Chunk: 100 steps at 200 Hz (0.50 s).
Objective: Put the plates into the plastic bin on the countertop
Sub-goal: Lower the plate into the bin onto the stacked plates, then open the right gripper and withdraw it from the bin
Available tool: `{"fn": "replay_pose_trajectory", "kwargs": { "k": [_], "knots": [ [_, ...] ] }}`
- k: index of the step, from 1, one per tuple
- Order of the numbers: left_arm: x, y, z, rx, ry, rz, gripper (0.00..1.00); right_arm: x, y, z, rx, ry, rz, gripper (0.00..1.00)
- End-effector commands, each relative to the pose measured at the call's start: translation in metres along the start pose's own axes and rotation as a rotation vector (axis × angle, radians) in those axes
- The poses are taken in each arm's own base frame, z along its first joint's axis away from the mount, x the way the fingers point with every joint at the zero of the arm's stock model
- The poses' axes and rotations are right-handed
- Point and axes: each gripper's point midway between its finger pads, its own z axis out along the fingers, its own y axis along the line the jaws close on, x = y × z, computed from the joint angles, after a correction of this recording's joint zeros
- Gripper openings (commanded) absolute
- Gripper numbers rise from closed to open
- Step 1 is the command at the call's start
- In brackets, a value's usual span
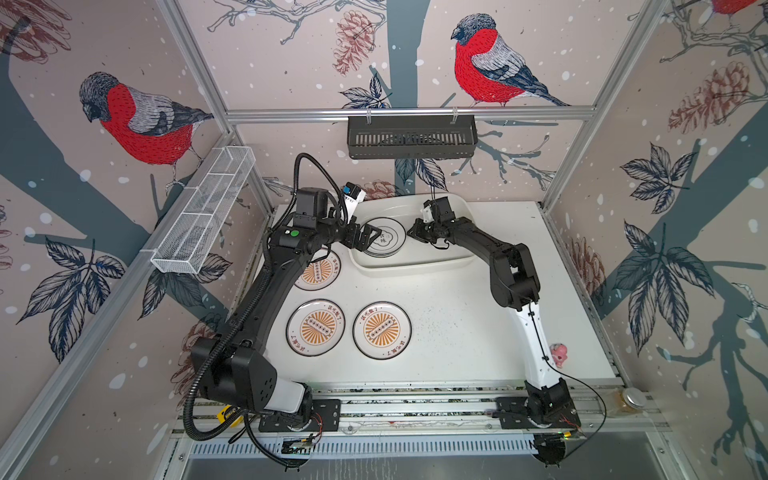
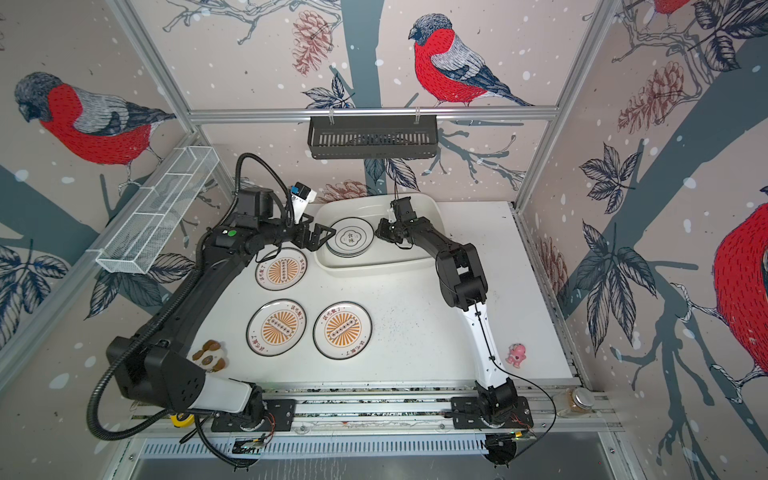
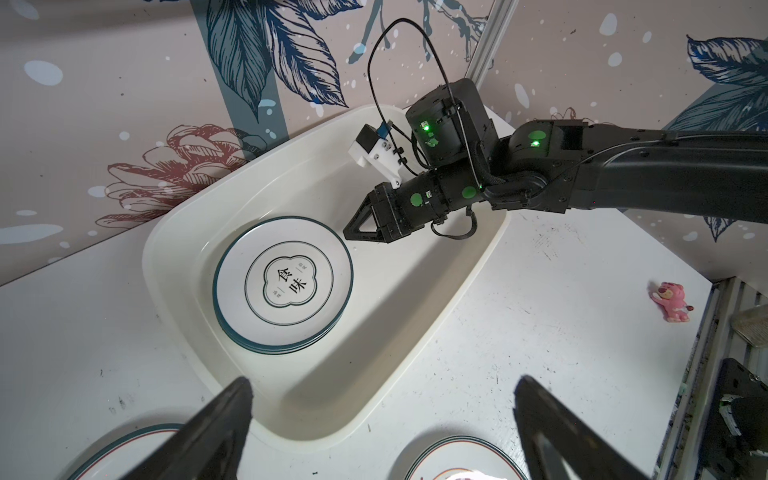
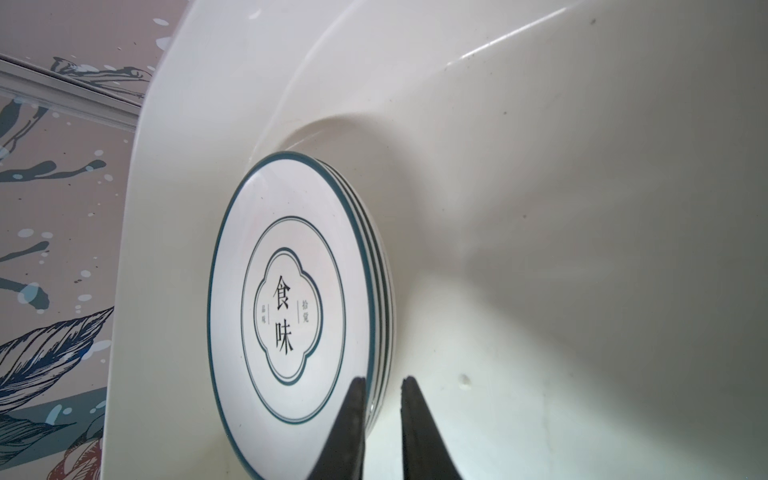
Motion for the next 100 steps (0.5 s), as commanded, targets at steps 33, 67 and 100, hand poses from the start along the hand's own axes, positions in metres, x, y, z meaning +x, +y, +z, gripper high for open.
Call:
{"fn": "replay_pose_trajectory", "kwargs": {
  "k": [33,67,100],
  "knots": [
    [0.01,0.009,-0.002,-0.064,0.014,-0.021,0.97,-0.018,0.0,-0.011,0.026,-0.088,-0.016,0.15],
    [0.023,0.012,0.001,-0.071,0.045,-0.025,0.97,-0.018,-0.017,-0.006,0.09,-0.092,-0.018,0.16],
    [0.028,0.016,0.002,-0.092,0.055,-0.023,0.97,-0.01,-0.019,0.008,0.068,-0.051,-0.014,0.16]
  ]
}}
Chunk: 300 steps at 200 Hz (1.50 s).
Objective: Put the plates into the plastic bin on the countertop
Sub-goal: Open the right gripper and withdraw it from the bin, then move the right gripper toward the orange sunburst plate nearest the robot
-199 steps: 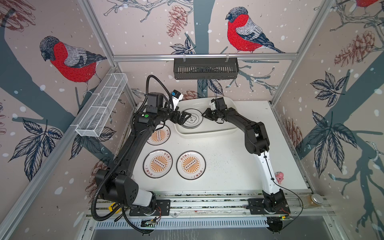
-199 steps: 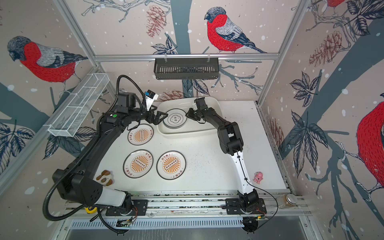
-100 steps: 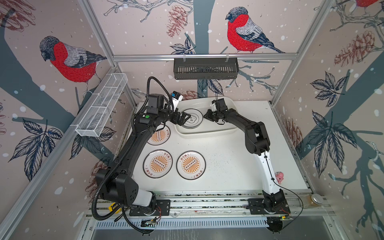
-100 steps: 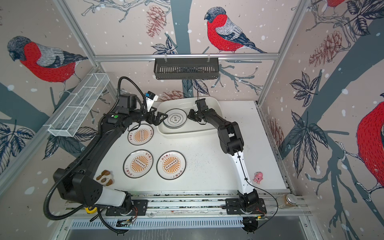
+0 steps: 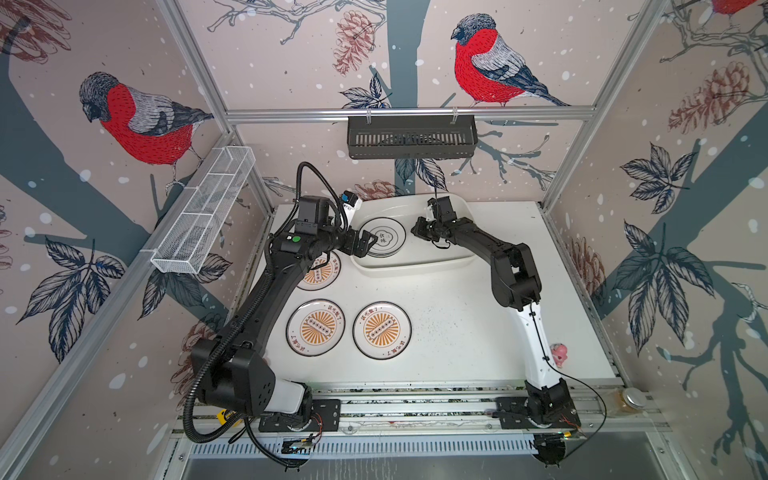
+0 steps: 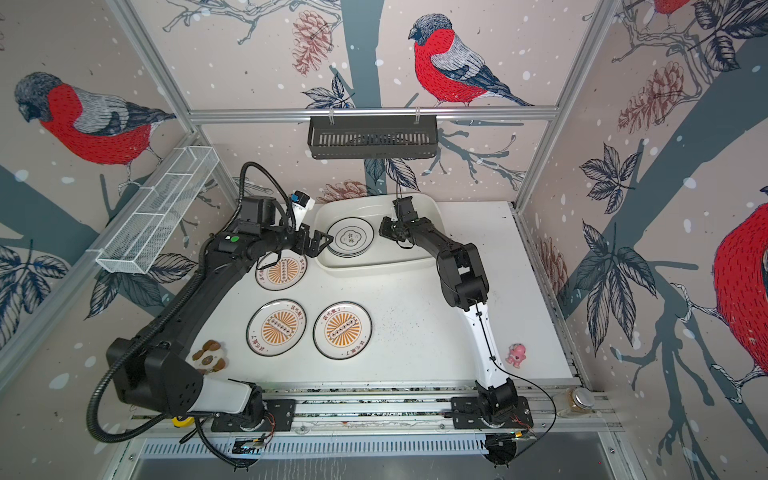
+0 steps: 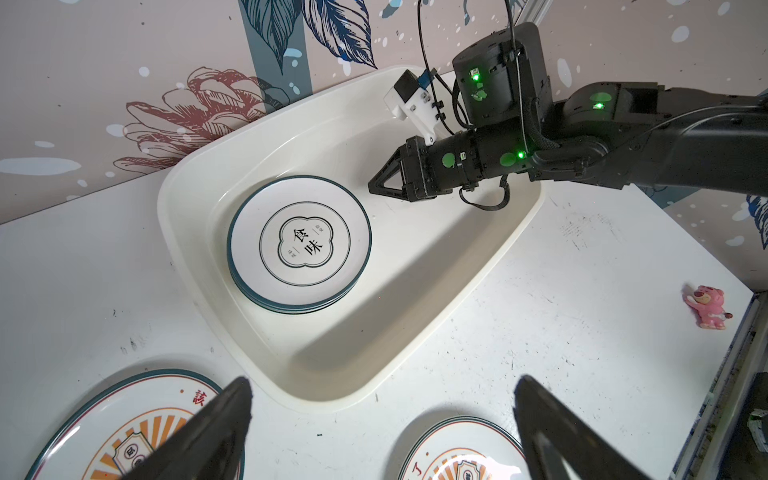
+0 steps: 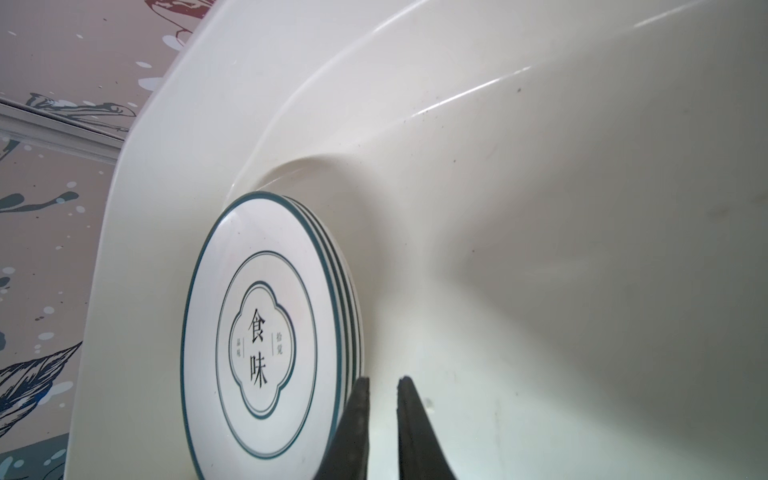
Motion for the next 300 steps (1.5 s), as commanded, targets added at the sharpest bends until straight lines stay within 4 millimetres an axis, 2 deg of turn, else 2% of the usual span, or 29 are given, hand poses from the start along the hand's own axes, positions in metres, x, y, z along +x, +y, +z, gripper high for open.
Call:
{"fn": "replay_pose_trajectory", "kwargs": {
  "k": [1,30,74,98,120,140,161,179,196,214,234,262,286,300],
  "knots": [
    [-0.002,0.004,-0.002,-0.025,-0.006,0.024,0.97,0.006,-0.003,0.008,0.004,0.022,-0.009,0.17],
    [0.005,0.003,-0.001,-0.019,0.018,0.028,0.97,0.01,-0.002,0.012,0.009,0.044,-0.024,0.16],
    [0.032,0.003,0.006,-0.004,0.094,0.03,0.97,-0.001,0.008,-0.006,-0.02,0.02,-0.054,0.19],
    [0.042,0.007,0.005,-0.034,0.115,0.033,0.97,-0.011,0.009,-0.023,-0.012,-0.004,-0.058,0.19],
    [0.053,0.011,0.005,-0.062,0.13,0.061,0.97,-0.022,0.019,-0.054,-0.021,-0.06,-0.074,0.21],
    [0.07,0.015,0.011,-0.071,0.166,0.086,0.97,-0.031,0.035,-0.097,-0.051,-0.123,-0.101,0.24],
    [0.083,0.012,0.018,-0.033,0.202,0.083,0.97,-0.027,0.05,-0.141,-0.073,-0.158,-0.139,0.28],
    [0.088,0.003,0.022,0.03,0.233,0.071,0.96,-0.008,0.061,-0.174,-0.11,-0.145,-0.178,0.32],
    [0.088,-0.011,0.023,0.118,0.235,0.07,0.96,0.02,0.075,-0.2,-0.198,-0.117,-0.207,0.36],
    [0.08,-0.021,0.023,0.179,0.205,0.088,0.96,0.06,0.082,-0.222,-0.29,-0.067,-0.218,0.4],
    [0.063,-0.02,0.025,0.178,0.164,0.094,0.96,0.099,0.082,-0.24,-0.309,-0.034,-0.229,0.45],
    [0.041,-0.019,0.029,0.191,0.14,0.07,0.96,0.167,0.085,-0.252,-0.35,0.066,-0.264,0.45],
    [0.024,-0.02,0.029,0.202,0.099,0.064,0.96,0.221,0.071,-0.245,-0.311,0.169,-0.257,0.47],
    [0.017,-0.022,0.029,0.212,0.081,0.061,0.96,0.238,0.065,-0.249,-0.297,0.175,-0.244,0.48]
  ]
}}
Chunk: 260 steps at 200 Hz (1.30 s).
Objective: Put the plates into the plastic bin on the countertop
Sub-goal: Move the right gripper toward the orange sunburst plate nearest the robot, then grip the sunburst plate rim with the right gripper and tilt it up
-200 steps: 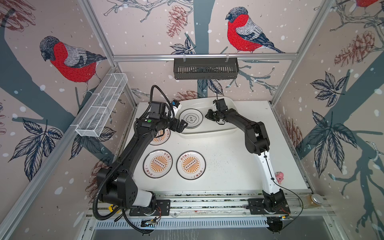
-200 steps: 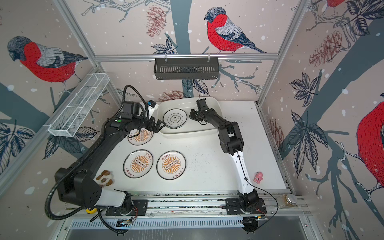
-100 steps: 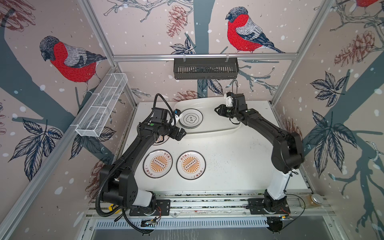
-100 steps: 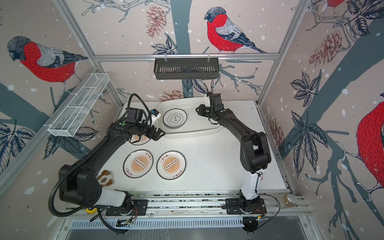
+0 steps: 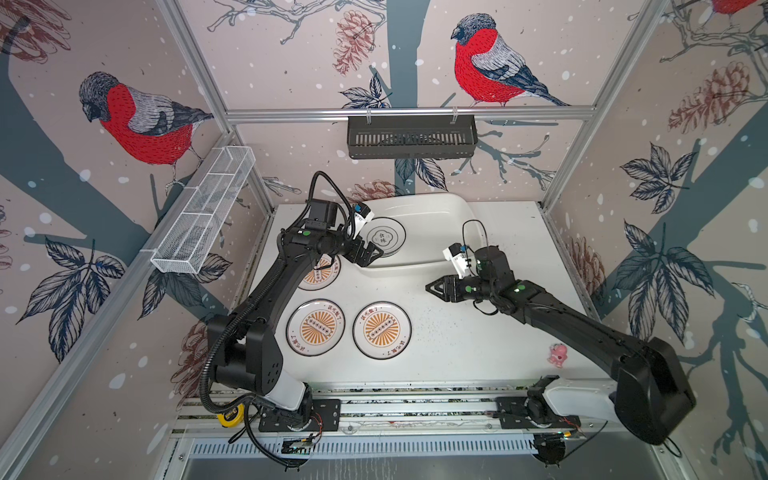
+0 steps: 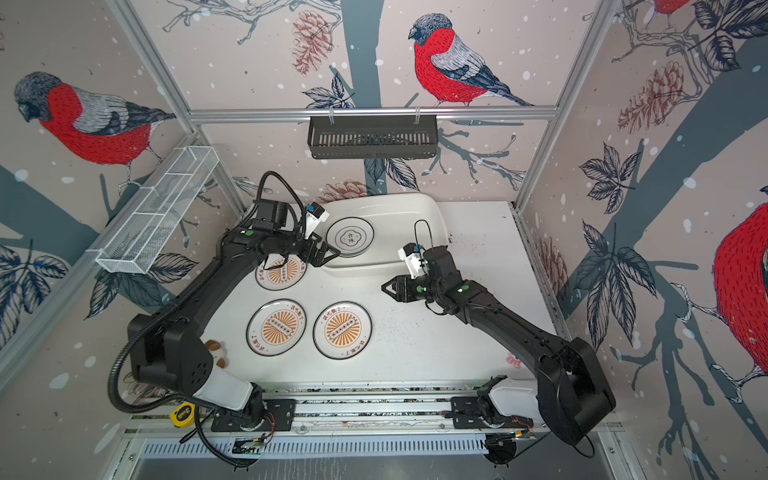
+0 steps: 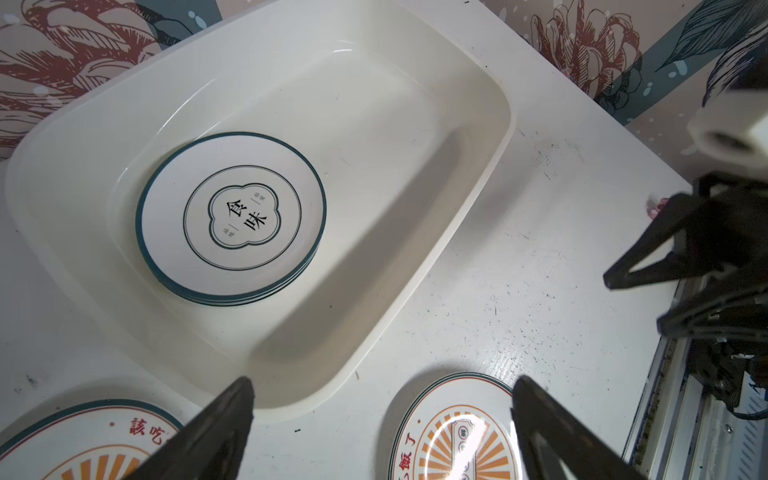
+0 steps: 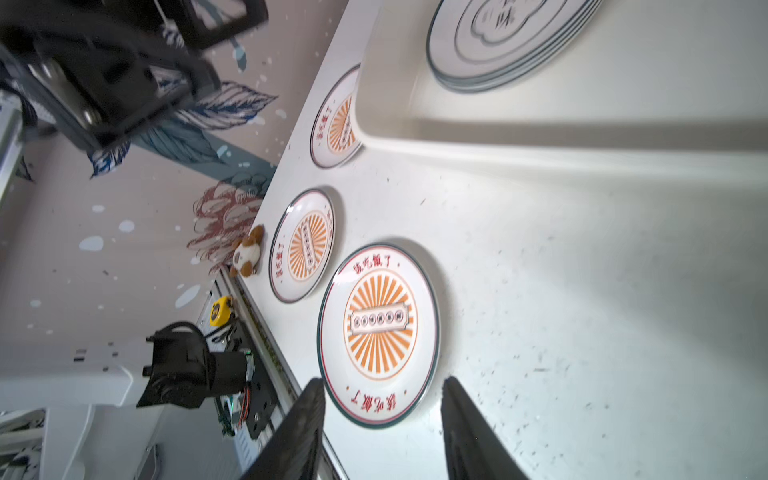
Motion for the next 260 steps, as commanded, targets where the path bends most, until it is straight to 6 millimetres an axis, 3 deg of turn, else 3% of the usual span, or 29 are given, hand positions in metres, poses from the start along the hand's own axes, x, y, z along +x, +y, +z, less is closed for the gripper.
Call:
{"fn": "replay_pose_trajectory", "kwargs": {
  "k": [1,50,90,148,260],
  "knots": [
    [-0.015,-0.007,-0.002,0.043,-0.042,-0.002,0.96,0.028,-0.003,0.001,0.02,0.026,0.021,0.48],
    [-0.034,-0.016,-0.007,0.094,-0.089,-0.011,0.96,0.082,-0.004,0.022,-0.019,0.082,0.103,0.48],
    [-0.037,-0.019,-0.008,0.094,-0.099,-0.007,0.96,0.101,-0.014,0.041,0.004,0.114,0.142,0.48],
    [-0.042,-0.029,-0.008,0.109,-0.112,0.011,0.96,0.108,-0.013,0.068,-0.012,0.139,0.167,0.46],
    [-0.036,-0.035,-0.012,0.115,-0.12,0.025,0.96,0.111,-0.032,0.102,0.042,0.171,0.226,0.37]
  ]
}}
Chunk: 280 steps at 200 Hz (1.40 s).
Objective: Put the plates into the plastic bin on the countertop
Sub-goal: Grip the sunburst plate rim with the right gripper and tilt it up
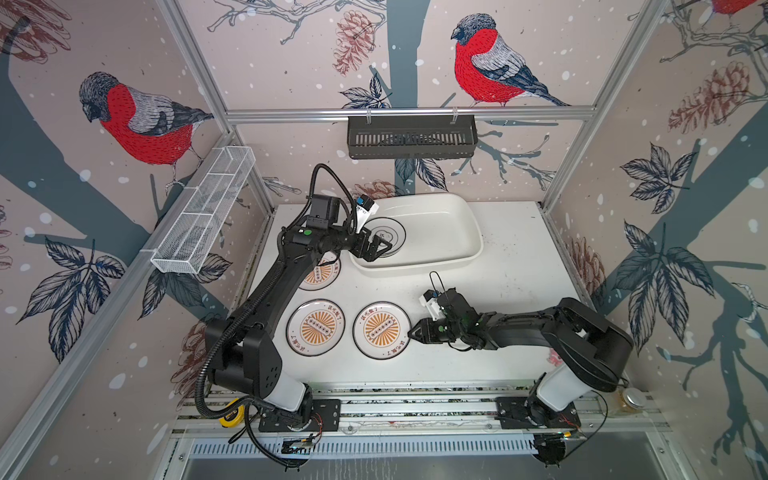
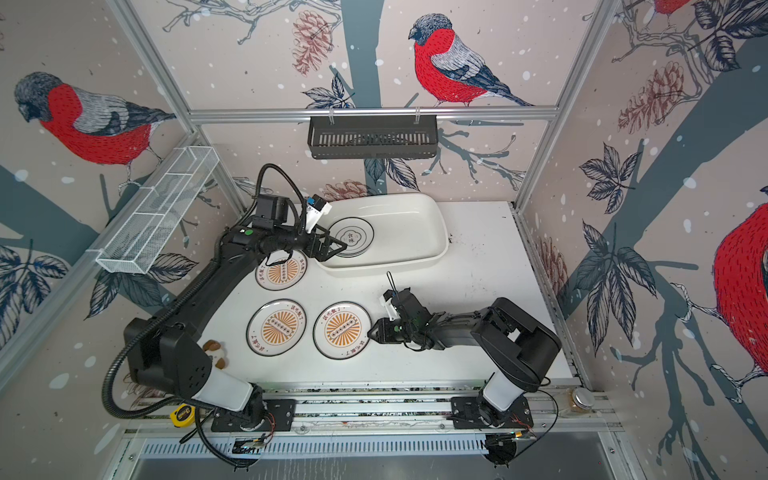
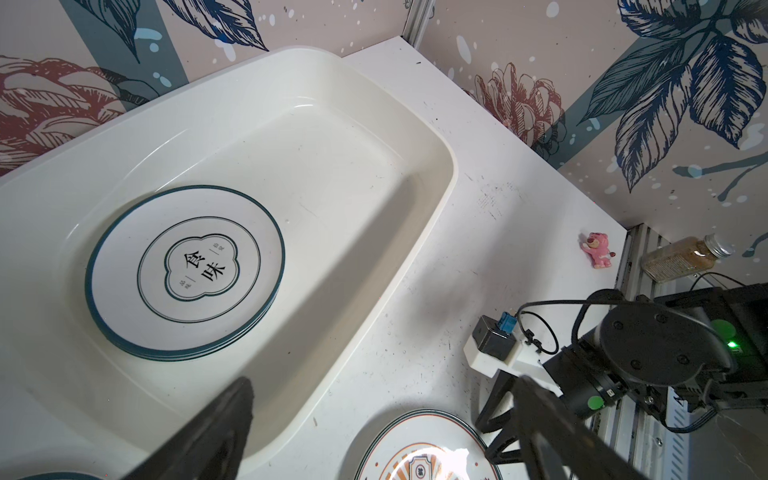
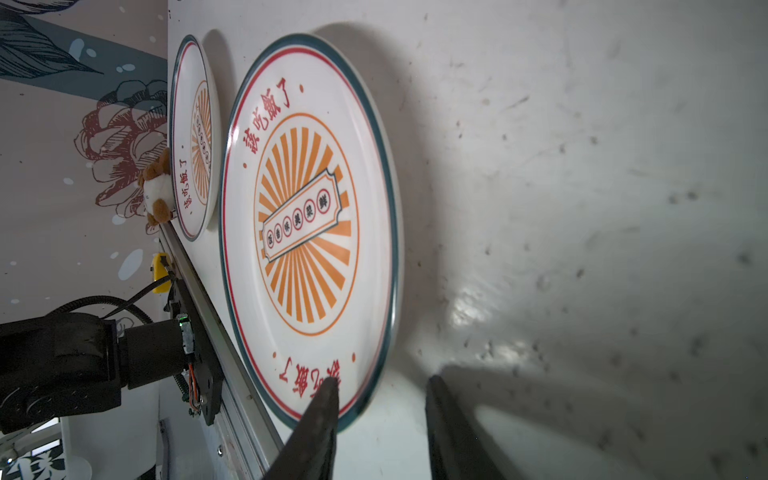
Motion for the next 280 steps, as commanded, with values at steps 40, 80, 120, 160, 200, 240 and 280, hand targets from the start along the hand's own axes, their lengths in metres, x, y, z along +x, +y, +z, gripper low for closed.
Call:
{"fn": "replay_pose_trajectory", "kwargs": {
  "k": [40,80,120,160,200,240,280],
  "knots": [
    [-0.009,-0.008,-0.006,0.025,-0.034,0.03,0.96,-0.013,-0.005,0.009,0.036,-0.034,0.021,0.33],
    [-0.011,-0.013,-0.006,0.041,-0.041,0.025,0.96,-0.013,-0.013,0.013,0.063,-0.034,0.043,0.3],
    [-0.008,-0.014,-0.008,0.037,-0.041,0.032,0.97,-0.011,-0.023,0.013,0.097,-0.035,0.064,0.21],
    [-0.012,-0.014,-0.009,0.037,-0.045,0.031,0.97,-0.012,-0.027,0.01,0.088,-0.049,0.082,0.17],
    [-0.015,-0.017,-0.011,0.041,-0.051,0.036,0.97,-0.013,-0.027,0.005,0.044,-0.07,0.103,0.1],
    [-0.021,-0.014,-0.014,0.018,-0.054,0.038,0.97,-0.016,-0.02,-0.002,-0.016,-0.094,0.106,0.05],
    [-0.028,-0.007,-0.014,-0.024,-0.058,0.025,0.97,-0.021,-0.009,-0.012,-0.054,-0.117,0.08,0.03]
  ]
}}
